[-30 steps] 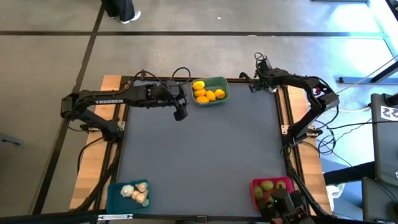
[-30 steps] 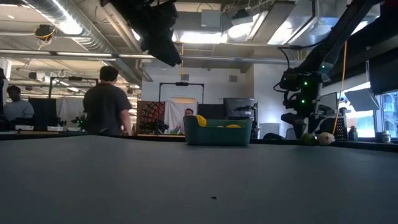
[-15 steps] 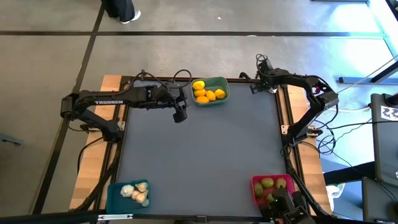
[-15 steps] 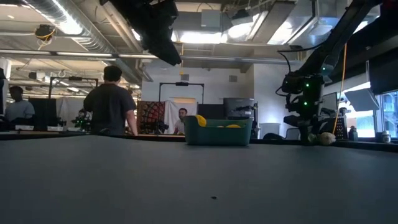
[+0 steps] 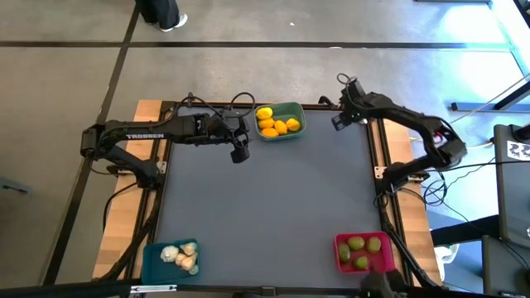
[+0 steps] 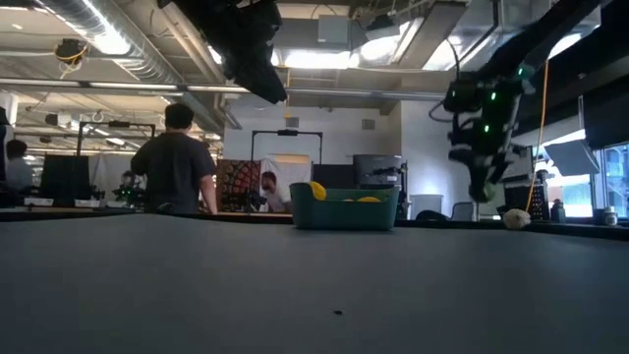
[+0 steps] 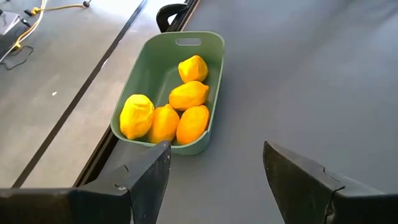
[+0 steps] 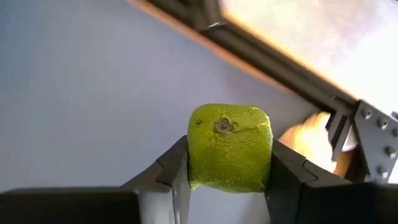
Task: Sort produce into baskets
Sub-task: Put the green lime into the pink bin
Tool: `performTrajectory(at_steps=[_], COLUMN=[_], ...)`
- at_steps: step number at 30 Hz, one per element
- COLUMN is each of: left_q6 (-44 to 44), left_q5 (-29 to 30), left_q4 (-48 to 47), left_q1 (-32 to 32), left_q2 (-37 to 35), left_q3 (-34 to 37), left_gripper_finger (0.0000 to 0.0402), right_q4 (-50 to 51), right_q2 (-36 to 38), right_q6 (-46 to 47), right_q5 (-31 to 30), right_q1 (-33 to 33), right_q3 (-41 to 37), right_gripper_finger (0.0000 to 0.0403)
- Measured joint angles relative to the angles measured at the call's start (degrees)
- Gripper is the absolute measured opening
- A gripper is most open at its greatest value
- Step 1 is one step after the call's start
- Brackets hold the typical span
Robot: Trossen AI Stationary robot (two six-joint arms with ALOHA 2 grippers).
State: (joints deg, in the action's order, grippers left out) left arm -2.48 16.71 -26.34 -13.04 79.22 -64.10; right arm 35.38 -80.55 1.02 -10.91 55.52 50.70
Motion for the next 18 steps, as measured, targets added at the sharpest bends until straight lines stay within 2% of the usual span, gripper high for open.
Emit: performTrajectory(at_steps=[9,18], left_q6=[-1.09,-2.38], left_q5=[0.00,0.00], left_q4=[1.47,2.24], left_q1=[-0.02,-0.02], left_q2=[0.00,0.00], left_q3=[0.00,-0.02], left_gripper_finger=[0.0251,0.0251], right_q4=[14.11,26.72], right_q2=[13.72,22.03], right_q6=[9.02,20.62], right_q5=[2.09,3.60], right_q1=[-13.35,-28.93], right_q3=[0.00,0.00], right_gripper_finger=[0.0146,0.0147])
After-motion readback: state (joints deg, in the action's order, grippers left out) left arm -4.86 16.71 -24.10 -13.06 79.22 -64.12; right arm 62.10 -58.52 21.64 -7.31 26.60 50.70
